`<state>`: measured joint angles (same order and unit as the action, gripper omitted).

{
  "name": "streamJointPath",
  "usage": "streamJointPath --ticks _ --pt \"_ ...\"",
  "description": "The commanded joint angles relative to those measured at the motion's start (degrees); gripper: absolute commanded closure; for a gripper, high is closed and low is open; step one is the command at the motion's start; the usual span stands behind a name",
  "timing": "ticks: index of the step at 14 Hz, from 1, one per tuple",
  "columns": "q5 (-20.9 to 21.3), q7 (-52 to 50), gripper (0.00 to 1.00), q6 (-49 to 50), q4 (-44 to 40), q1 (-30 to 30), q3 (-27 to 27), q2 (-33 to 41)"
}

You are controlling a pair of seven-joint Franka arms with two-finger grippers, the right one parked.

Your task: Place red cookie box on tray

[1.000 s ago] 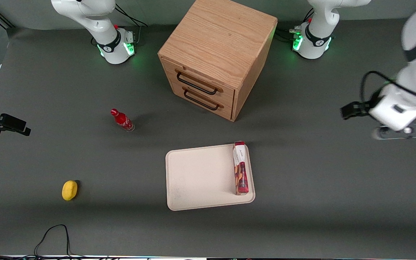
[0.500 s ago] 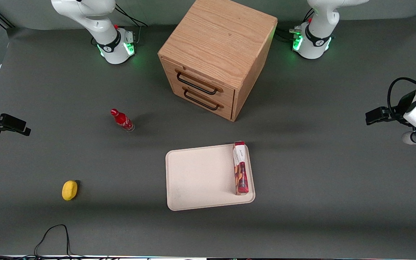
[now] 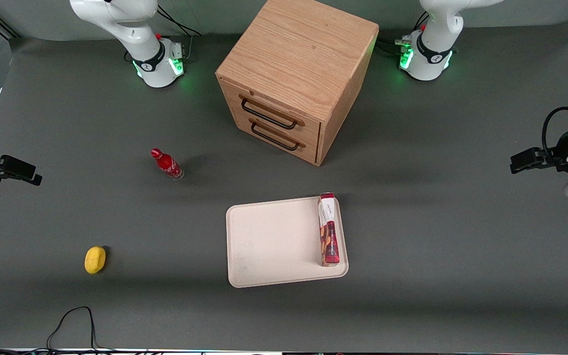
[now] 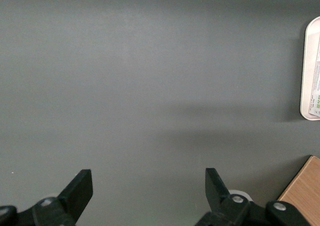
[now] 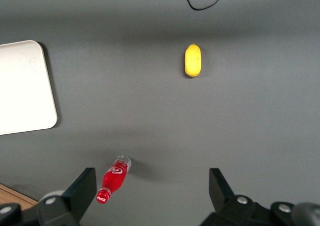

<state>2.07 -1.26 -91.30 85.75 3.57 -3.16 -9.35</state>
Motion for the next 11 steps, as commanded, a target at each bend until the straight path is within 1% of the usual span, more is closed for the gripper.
streamJointPath --ticks 1,4,7,9,11 --pt "-1.1 1.0 0.00 -1.5 2.1 -5.2 5.4 2.1" --pt "-1.2 0.6 0.00 -2.0 2.2 -5.3 5.4 3.5" --pt "-1.3 0.8 0.00 -3.3 6.3 -5.1 5.2 6.6" --pt "-1.3 0.4 0.00 -2.4 6.1 -5.2 5.1 6.4" --pt "-2.8 0.1 0.00 -1.1 5.2 -5.4 5.0 6.1"
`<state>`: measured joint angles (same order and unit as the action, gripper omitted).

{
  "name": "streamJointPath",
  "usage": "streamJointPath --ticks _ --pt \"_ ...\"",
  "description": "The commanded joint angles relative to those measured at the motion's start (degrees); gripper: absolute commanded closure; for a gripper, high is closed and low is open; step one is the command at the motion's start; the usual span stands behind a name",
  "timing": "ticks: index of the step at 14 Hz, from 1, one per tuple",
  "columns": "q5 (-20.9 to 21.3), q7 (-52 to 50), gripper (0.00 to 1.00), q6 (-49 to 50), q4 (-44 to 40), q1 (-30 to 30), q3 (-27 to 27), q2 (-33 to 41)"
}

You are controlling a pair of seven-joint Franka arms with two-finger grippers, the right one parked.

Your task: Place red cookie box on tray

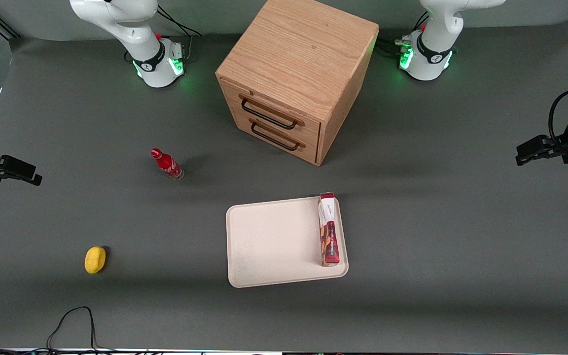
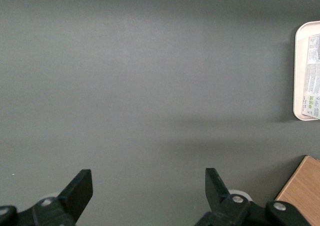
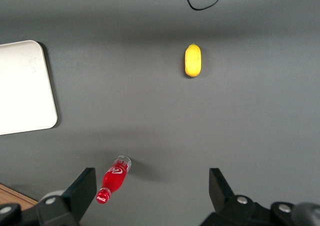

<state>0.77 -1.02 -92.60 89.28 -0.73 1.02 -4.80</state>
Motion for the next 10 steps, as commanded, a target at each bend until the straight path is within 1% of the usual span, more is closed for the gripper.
streamJointPath --ticks 1,10 --pt "-1.6 0.0 0.00 0.7 1.7 -1.1 0.8 1.6" --pt "-1.6 0.8 0.00 1.0 1.3 -1.6 0.2 1.5"
